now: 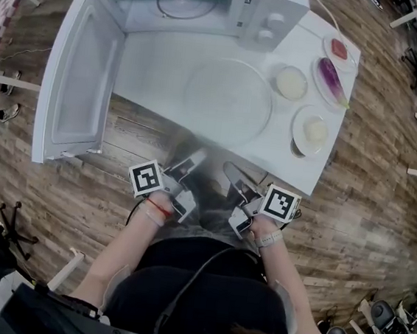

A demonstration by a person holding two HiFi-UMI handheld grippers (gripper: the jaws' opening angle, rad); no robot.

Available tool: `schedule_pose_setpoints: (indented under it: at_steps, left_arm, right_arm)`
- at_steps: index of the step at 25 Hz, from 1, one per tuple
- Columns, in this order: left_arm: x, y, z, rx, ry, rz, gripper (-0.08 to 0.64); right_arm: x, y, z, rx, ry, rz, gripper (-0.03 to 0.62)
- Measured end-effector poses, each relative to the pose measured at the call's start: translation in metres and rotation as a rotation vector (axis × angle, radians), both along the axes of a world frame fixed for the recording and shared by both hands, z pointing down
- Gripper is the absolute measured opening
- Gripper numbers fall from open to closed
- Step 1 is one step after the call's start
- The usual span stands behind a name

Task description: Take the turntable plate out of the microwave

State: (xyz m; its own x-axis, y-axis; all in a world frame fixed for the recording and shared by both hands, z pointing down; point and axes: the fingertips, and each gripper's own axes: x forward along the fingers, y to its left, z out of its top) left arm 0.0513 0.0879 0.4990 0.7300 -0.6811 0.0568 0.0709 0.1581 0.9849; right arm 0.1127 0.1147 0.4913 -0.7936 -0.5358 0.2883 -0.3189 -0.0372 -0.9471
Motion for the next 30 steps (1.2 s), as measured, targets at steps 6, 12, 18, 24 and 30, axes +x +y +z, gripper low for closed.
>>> schedule_pose_setpoints:
  at_steps: [6,12,18,24,30]
  left_arm:
    - [-0.001,-0.012,-0.032,0.184,-0.101,0.015,0.012]
    - [-0.002,-0.027,-0.056,0.488,-0.531,0.093,0.011]
    - [0.014,-0.030,-0.085,0.730,-0.747,0.160,0.011]
    - [0.016,-0.033,-0.089,0.748,-0.832,0.126,0.011]
    - [0.024,-0.032,-0.096,0.781,-0.823,0.127,0.011]
  right_arm:
    - [-0.014,-0.014,-0.030,0.370,0.255,-0.178,0.040]
    - [-0.013,-0.038,-0.055,0.672,0.613,-0.230,0.034]
    - [-0.010,-0.047,-0.082,0.848,0.772,-0.234,0.032]
    - [-0.008,-0.049,-0.088,0.890,0.812,-0.236,0.025]
    - [-0.004,-0.052,-0.092,0.900,0.816,-0.233,0.020]
